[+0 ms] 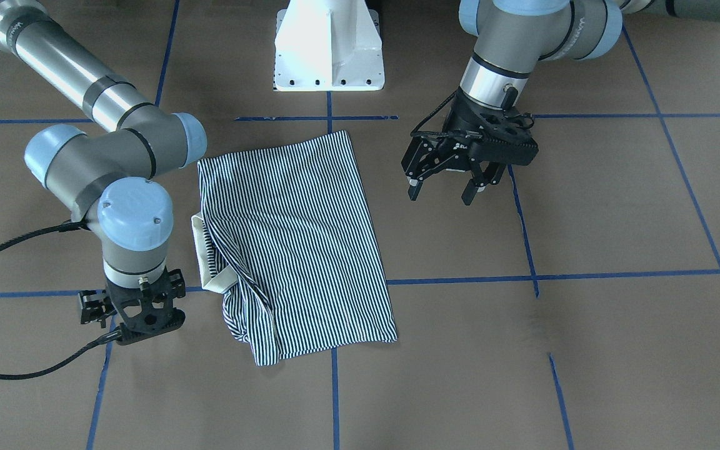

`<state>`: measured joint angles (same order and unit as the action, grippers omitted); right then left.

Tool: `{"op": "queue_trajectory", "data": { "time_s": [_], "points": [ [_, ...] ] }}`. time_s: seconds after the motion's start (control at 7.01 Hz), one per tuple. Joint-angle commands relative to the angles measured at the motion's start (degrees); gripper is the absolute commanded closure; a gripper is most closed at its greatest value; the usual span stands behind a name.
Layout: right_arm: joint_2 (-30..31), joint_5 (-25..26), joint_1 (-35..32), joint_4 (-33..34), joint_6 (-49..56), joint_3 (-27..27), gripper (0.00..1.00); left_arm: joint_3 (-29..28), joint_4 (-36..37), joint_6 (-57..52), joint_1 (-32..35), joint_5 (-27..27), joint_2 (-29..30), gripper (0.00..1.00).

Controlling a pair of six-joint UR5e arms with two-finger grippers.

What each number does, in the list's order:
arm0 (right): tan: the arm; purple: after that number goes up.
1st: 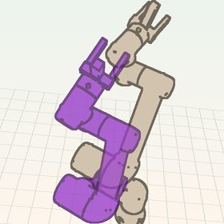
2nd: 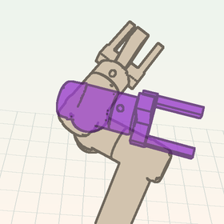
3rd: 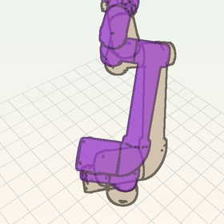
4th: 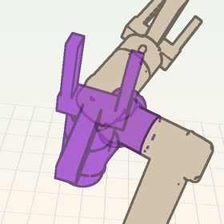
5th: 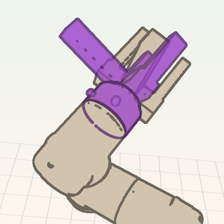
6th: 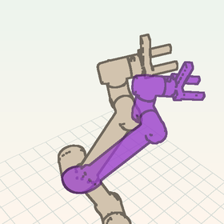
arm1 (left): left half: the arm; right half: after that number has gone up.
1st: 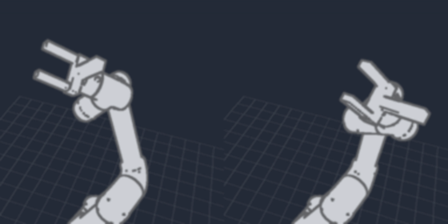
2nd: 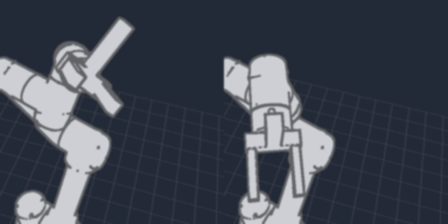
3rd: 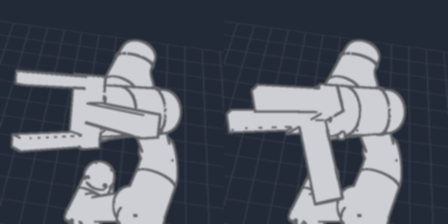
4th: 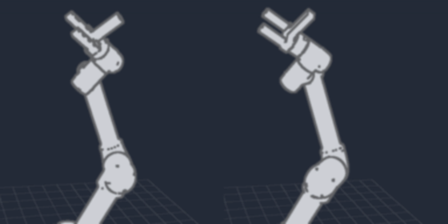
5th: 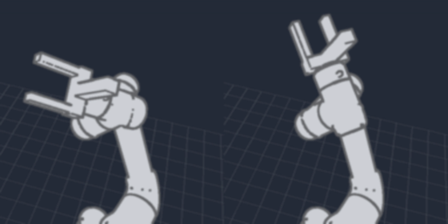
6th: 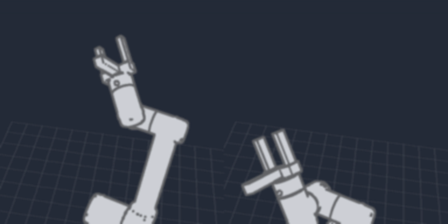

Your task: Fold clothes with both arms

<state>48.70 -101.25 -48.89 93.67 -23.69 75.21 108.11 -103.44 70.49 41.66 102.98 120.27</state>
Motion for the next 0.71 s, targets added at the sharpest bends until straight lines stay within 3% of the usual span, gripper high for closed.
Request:
{"op": "queue_trajectory", "data": {
  "time_s": [0.0, 0.29, 0.57],
  "points": [
    [-4.4, -2.5, 1.8, -0.2, -3.7, -1.0, 0.00, 0.0, 0.0, 0.0, 0.0, 0.0, -0.2, 0.00],
    [-11.1, -2.1, 6.3, -3.7, -9.3, -7.9, 0.00, 0.0, -0.1, -0.1, 0.1, 0.0, -0.4, 0.00],
    [-10.8, -1.8, 8.5, -5.1, -9.1, -9.1, 0.00, 0.2, -0.1, 0.0, 0.0, -0.1, -0.1, 0.00]
  ]
}}
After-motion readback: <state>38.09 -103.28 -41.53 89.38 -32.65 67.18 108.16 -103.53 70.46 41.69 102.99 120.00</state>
